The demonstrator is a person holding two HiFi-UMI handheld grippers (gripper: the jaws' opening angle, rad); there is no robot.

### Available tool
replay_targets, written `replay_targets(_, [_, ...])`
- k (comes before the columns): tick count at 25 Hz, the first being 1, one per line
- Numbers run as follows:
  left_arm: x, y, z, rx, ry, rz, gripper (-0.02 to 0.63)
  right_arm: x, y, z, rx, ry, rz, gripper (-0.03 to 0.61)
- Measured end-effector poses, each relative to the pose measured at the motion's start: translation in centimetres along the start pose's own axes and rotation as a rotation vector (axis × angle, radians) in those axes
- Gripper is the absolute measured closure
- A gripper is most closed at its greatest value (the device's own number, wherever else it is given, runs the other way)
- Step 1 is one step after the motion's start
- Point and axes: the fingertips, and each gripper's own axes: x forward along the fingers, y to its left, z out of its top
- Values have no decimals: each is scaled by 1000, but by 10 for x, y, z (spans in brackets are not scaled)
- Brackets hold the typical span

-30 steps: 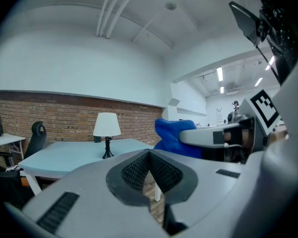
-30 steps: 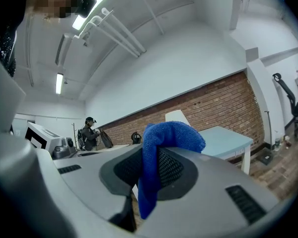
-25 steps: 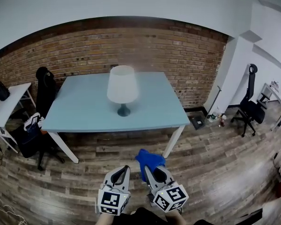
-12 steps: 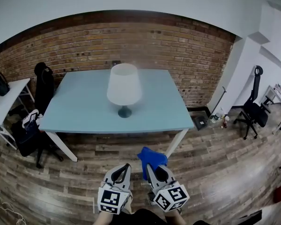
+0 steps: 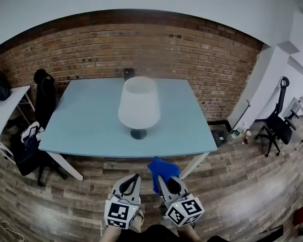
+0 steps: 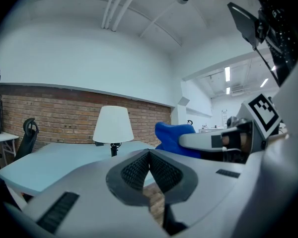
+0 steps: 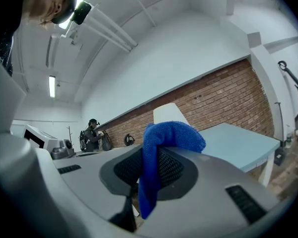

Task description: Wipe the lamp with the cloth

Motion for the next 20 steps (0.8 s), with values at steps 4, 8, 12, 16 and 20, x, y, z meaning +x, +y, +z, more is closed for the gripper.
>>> replay_targets(4, [38, 45, 3, -11, 6, 22, 606, 51, -9, 11, -22, 4, 35, 520])
replay_targets(8, [83, 81, 23, -10, -19, -7, 606, 102, -20, 33, -45, -40, 97, 518])
replay_targets(12, [119, 115, 39, -14, -32, -34, 606, 144, -25, 55, -74, -96, 181, 518])
replay_targets(16, [141, 146, 62, 10, -57, -59, 605, 179, -45, 97, -22, -162, 166, 518])
replay_targets(20, [158, 186, 80, 42, -81, -32, 605, 201, -64, 165, -22, -295, 164, 520])
